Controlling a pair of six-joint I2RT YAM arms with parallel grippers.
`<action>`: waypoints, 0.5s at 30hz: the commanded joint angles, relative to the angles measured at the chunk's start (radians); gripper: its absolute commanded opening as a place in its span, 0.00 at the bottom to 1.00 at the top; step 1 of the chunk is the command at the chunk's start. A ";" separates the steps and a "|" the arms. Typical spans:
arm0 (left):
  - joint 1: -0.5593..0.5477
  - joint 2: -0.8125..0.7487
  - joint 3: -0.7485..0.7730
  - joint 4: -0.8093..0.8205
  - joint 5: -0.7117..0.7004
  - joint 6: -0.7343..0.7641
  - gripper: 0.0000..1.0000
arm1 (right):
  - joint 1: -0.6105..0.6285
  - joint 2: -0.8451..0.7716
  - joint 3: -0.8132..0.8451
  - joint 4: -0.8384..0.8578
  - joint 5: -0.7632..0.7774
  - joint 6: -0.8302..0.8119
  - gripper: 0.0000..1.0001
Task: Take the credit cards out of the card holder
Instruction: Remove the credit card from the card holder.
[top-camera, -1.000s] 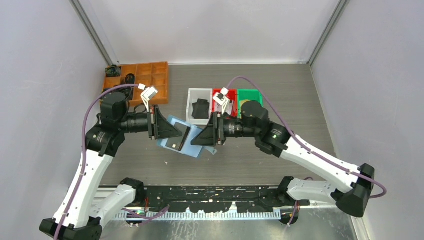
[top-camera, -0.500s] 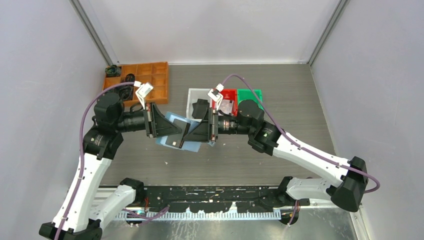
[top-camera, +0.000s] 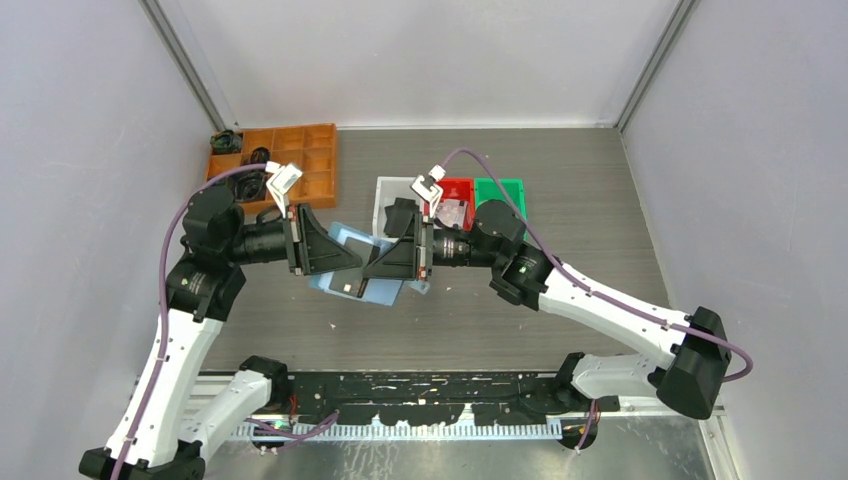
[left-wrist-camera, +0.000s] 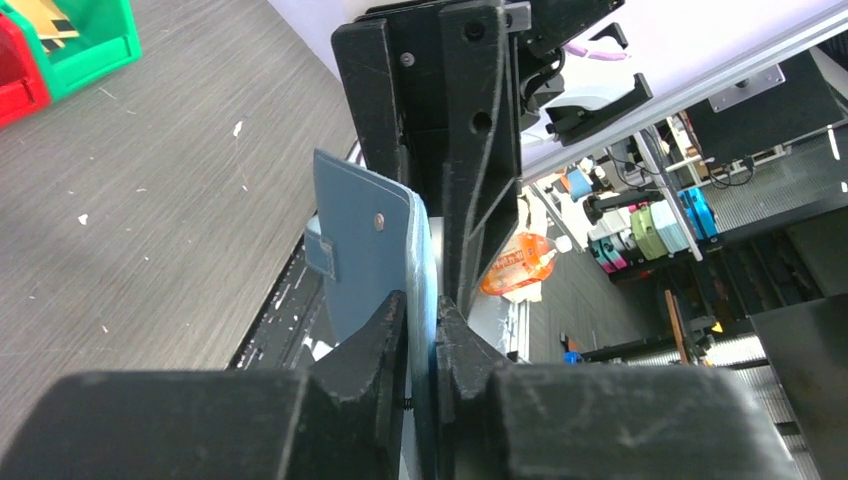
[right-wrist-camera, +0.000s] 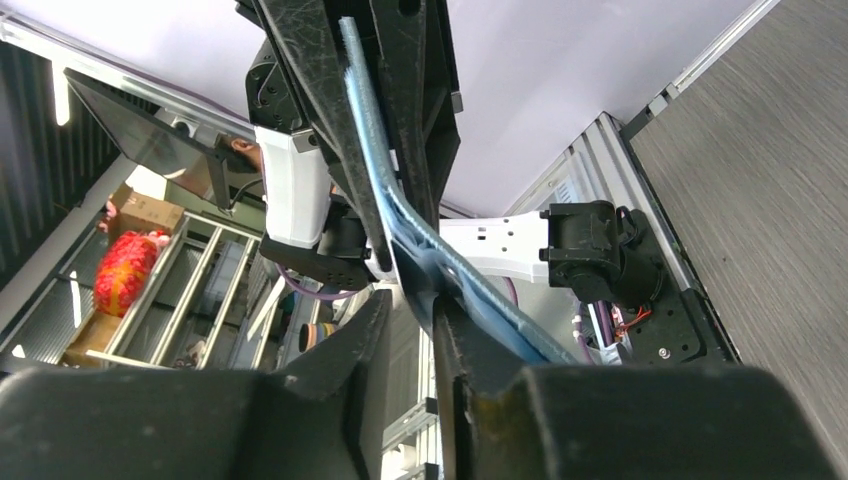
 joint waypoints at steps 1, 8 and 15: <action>-0.003 -0.018 -0.003 0.069 0.081 -0.029 0.17 | 0.001 0.001 -0.006 0.126 0.024 0.036 0.23; -0.002 -0.018 -0.009 0.114 0.126 -0.083 0.24 | 0.002 -0.052 -0.063 0.123 0.036 0.024 0.06; -0.002 -0.014 -0.010 0.166 0.169 -0.127 0.28 | 0.002 -0.100 -0.114 0.101 0.036 0.006 0.01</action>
